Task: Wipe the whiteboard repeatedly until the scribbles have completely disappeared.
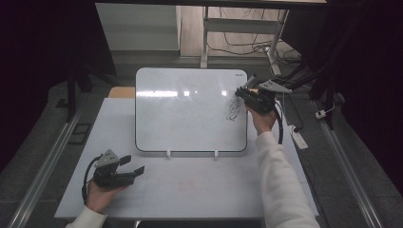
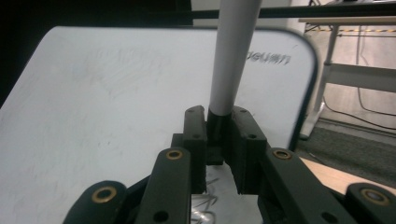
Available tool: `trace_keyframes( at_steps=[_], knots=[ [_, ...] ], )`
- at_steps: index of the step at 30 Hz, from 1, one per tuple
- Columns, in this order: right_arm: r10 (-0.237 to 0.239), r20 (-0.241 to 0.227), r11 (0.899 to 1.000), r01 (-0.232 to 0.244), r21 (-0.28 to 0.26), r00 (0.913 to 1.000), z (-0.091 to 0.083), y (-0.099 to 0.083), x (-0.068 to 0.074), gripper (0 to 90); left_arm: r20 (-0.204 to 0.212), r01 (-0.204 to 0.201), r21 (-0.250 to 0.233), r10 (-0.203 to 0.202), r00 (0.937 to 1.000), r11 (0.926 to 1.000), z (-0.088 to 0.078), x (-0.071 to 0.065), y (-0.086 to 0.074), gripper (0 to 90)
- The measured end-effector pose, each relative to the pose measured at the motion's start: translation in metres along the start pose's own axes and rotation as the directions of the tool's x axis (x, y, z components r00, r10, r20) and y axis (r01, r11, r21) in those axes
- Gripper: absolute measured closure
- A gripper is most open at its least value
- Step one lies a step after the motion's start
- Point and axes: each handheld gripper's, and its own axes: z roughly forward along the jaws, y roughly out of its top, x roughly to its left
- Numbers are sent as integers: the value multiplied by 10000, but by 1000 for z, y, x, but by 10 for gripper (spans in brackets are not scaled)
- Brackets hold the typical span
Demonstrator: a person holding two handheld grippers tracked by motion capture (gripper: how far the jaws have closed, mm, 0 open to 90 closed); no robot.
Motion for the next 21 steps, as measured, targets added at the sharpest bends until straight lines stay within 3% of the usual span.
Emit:
trace_keyframes(
  at_steps=[2, 4, 5, 8, 9, 11, 14, 16, 19, 21],
  knots=[
    [-40, -335, 10000, 43, 76, 9994, 1, -6, 5, 784, -16, -3, 5, 3, 10000, 10000, 0, 0, 0, 276],
    [-386, -441, 9991, 393, 154, 9983, 2, -9, 8, 784, -16, -5, 11, 5, 10000, 10000, 0, 0, 0, 276],
    [-303, -477, 9995, 309, 109, 9984, 2, -8, 5, 784, -17, -8, 8, 8, 10000, 10000, 0, 0, 0, 276],
    [150, 91, 9988, -146, -462, 9998, -2, -3, -8, 784, -4, -30, -33, 30, 10000, 10000, -1, -1, 0, 277],
    [318, 47, 9978, -315, -584, 9995, -3, -3, -10, 784, 4, -35, -48, 35, 10000, 10000, -1, -1, 0, 276],
    [314, -301, 9983, -328, -480, 9991, -1, -7, -7, 784, 15, -29, -55, 29, 10000, 10000, 0, -1, 0, 277],
    [-164, -1066, 9998, 153, -112, 9942, 5, -16, 6, 784, 26, 13, -10, -13, 10000, 10000, 1, 0, 0, 277],
    [-164, -1061, 9998, 152, -113, 9942, 5, -15, 4, 784, 18, -20, -5, 20, 10000, 10000, 1, -1, 0, 277],
    [333, -282, 9971, -352, -673, 9990, -1, -8, -9, 784, 21, -45, -52, 45, 10000, 10000, 0, -2, 0, 277],
    [521, -440, 9960, -551, -698, 9977, -2, -9, -10, 784, 61, -30, -52, 30, 10000, 10000, 0, -1, 0, 277]
  ],
)
